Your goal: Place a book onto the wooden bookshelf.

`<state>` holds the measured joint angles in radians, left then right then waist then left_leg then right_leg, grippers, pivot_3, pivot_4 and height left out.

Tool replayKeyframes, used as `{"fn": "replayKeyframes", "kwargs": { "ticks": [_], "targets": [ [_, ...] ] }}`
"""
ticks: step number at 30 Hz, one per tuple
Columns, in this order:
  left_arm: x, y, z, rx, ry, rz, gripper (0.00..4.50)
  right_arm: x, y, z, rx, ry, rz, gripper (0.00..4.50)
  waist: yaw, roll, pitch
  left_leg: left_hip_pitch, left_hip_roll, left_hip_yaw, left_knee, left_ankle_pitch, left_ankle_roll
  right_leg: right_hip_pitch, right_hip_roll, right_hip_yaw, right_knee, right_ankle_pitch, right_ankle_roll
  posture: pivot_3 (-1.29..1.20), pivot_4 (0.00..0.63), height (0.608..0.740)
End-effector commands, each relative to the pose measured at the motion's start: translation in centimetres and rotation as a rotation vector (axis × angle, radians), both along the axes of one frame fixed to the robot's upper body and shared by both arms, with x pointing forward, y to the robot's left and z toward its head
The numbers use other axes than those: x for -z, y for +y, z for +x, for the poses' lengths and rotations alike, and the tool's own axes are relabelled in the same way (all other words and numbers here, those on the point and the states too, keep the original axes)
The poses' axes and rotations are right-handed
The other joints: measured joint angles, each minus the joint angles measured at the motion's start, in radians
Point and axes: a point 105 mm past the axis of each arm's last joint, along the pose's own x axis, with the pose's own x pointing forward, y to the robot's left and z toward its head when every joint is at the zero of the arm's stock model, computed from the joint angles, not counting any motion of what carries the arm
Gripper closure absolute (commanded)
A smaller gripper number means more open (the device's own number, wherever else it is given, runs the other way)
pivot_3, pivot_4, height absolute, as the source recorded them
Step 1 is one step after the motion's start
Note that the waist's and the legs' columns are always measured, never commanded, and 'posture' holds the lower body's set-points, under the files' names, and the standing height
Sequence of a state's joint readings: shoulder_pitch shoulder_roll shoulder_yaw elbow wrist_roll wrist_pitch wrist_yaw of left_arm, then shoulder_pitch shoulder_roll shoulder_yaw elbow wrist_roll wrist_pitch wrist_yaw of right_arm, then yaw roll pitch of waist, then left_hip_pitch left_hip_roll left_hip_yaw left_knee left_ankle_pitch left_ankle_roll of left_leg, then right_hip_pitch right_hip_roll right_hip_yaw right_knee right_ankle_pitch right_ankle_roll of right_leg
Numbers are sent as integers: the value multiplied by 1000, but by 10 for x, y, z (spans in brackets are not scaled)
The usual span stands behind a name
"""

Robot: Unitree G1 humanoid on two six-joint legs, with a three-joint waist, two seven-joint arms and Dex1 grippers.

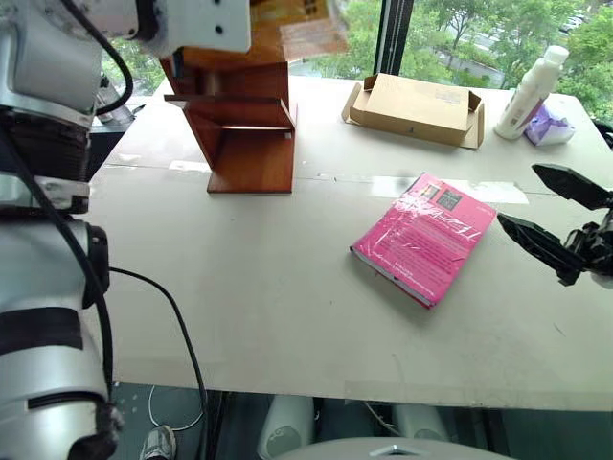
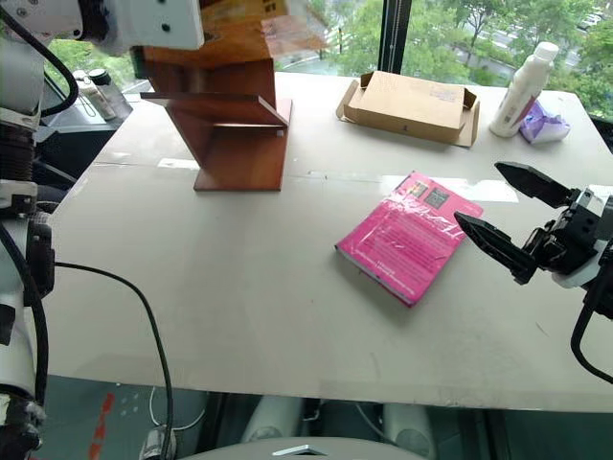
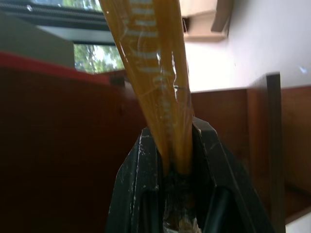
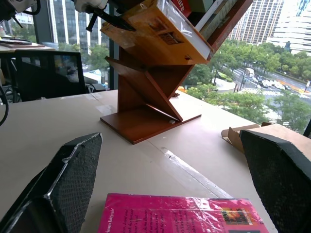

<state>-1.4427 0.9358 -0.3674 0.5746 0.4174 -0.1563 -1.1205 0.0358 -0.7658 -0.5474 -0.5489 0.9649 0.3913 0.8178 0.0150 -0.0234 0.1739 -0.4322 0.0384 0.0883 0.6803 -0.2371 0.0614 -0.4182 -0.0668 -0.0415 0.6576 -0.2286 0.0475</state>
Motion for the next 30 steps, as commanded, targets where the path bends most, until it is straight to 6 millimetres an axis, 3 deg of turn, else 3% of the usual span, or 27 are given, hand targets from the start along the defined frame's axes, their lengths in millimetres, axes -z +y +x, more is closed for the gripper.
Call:
{"fn": "replayKeyframes", "kwargs": {
  "ticks": [1,8,10,12,15,19,21,24,26,30],
  "targets": [
    [9,26,9,-157,61,46,4281,-4,2,-8,-12,-36,-6,0,0,-1,0,0,0,0,0,0,0,0,0,0,0,0,1,0,150,733],
    [40,28,35,-252,170,92,4281,-2,4,-12,-1,-29,2,0,-20,2,-1,3,2,1,2,0,0,-2,3,3,6,-2,3,0,150,733],
    [37,25,37,-245,167,81,3285,0,5,-13,5,-23,-5,0,-19,3,-2,5,2,0,2,0,0,0,3,2,6,-3,-1,0,150,733],
    [22,18,35,-198,125,40,2389,1,6,-16,6,-19,-7,0,-22,4,-2,7,2,-1,2,0,0,2,3,3,6,-3,-2,0,150,733],
    [5,8,11,-72,225,-129,809,0,3,-19,21,-13,-9,0,-22,1,0,0,4,-2,4,0,0,-3,3,2,5,-2,-3,0,150,733],
    [-11,-14,-44,173,444,-444,809,0,-4,-20,44,-3,-10,0,-23,1,0,-3,2,2,4,-1,1,-5,0,5,3,0,0,0,150,733],
    [-8,-29,-78,301,582,-612,809,-2,-7,-18,45,-1,-9,0,-26,1,0,-4,0,2,4,0,-1,-5,-1,5,3,-2,3,0,150,733],
    [19,-51,-116,401,787,-717,809,-5,-9,-16,34,8,-17,0,-27,1,0,-4,-1,2,4,0,-1,-5,-3,6,3,-2,4,0,150,733],
    [33,-66,-121,419,826,-811,809,-6,-12,-16,35,14,-25,0,-19,1,0,-3,-1,-1,5,0,-1,-3,-3,4,4,-2,4,0,150,733],
    [102,-85,-121,378,867,-885,809,-1,-25,-20,80,68,-65,0,-2,3,0,8,-2,-3,6,-3,3,8,-3,3,4,-6,4,0,150,733]
  ]
}}
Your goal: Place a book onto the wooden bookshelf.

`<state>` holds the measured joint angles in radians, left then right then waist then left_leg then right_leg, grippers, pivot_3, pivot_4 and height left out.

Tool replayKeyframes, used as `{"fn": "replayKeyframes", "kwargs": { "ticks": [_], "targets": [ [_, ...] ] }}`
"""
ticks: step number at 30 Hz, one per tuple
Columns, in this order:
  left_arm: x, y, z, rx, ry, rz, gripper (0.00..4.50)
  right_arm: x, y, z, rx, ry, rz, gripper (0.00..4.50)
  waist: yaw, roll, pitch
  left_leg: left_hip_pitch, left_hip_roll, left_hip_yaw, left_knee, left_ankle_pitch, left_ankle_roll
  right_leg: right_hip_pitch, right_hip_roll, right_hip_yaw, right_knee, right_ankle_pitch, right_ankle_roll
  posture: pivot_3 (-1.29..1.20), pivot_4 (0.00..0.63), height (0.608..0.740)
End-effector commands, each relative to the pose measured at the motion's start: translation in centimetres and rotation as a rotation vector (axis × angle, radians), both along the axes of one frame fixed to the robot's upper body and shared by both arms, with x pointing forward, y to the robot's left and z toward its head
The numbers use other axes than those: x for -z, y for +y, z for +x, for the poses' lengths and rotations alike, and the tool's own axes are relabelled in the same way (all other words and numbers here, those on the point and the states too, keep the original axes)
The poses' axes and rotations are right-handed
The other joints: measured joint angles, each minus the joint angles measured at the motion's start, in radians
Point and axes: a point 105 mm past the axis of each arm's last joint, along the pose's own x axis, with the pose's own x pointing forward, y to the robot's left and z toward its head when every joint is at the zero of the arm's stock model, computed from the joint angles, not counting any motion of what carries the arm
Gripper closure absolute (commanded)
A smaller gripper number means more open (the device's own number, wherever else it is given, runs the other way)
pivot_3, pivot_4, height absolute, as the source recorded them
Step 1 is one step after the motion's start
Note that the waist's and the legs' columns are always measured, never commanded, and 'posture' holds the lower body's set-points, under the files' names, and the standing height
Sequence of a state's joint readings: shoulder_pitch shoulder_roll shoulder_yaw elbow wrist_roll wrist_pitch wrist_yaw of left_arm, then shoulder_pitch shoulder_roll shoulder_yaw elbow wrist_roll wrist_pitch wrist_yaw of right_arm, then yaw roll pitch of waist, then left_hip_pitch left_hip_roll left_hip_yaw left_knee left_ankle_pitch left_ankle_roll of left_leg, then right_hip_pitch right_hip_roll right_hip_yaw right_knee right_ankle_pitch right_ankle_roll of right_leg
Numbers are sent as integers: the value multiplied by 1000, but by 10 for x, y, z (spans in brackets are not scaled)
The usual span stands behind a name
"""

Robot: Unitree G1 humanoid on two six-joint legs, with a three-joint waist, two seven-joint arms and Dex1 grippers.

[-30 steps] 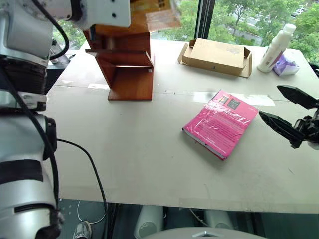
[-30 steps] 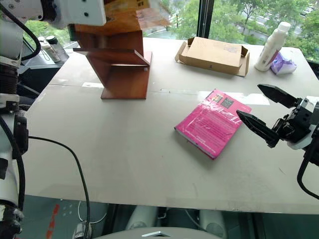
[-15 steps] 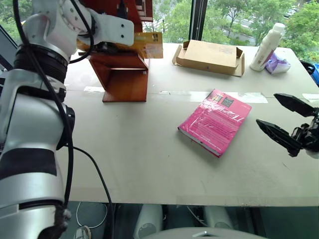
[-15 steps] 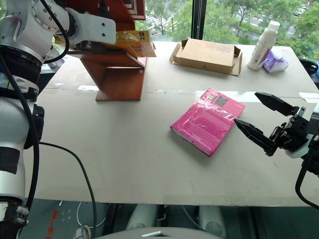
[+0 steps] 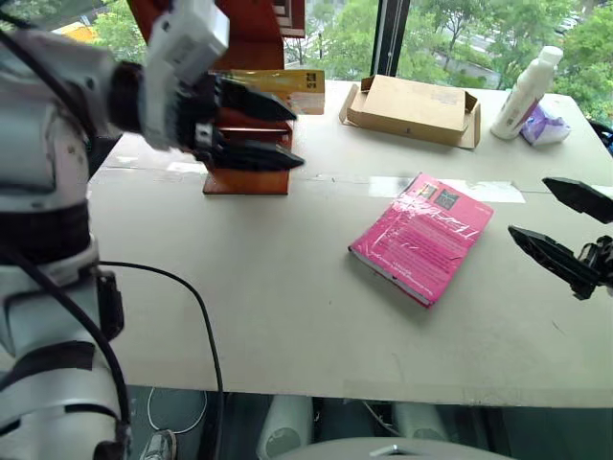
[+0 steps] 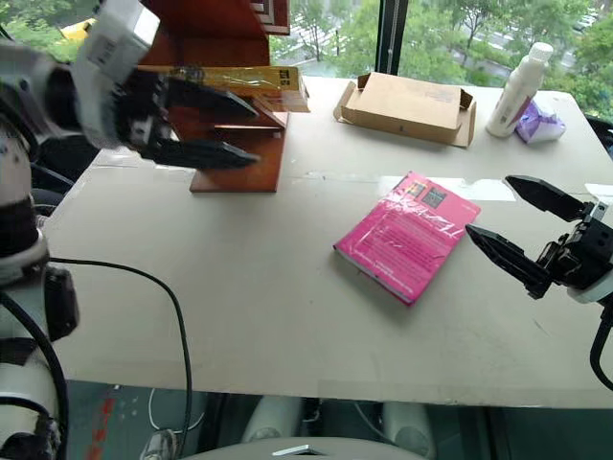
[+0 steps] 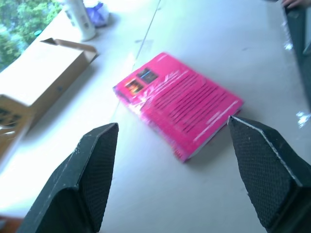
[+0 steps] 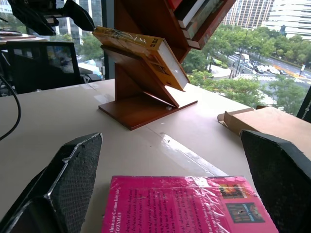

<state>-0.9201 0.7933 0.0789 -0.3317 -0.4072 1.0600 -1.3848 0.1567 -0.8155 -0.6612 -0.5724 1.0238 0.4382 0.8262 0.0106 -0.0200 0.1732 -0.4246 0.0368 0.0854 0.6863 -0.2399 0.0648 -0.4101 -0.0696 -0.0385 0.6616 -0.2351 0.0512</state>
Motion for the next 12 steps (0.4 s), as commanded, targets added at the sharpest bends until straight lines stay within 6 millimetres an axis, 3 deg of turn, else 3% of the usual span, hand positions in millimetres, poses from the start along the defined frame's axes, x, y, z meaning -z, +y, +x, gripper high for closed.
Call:
{"fn": "replayKeyframes", "kwargs": {
  "ticks": [1,6,9,12],
  "targets": [
    [34,-3,0,-88,-2,-41,809,0,-16,-8,53,23,-65,0,3,-1,0,2,0,0,0,0,0,2,0,0,1,0,-1,0,150,733],
    [89,20,5,-286,103,-104,809,29,-56,-22,225,153,-177,0,4,-1,0,4,1,0,-1,0,0,2,0,4,1,3,-6,0,150,733],
    [104,36,12,-404,161,-180,809,47,-79,-33,314,229,-229,0,4,-2,0,4,1,2,-3,0,0,2,-1,6,-1,3,-7,0,150,733],
    [116,37,9,-408,178,-162,809,56,-92,-41,341,265,-232,0,4,-1,0,2,1,2,-2,0,-1,0,-1,5,-2,3,-6,0,150,733]
  ]
}}
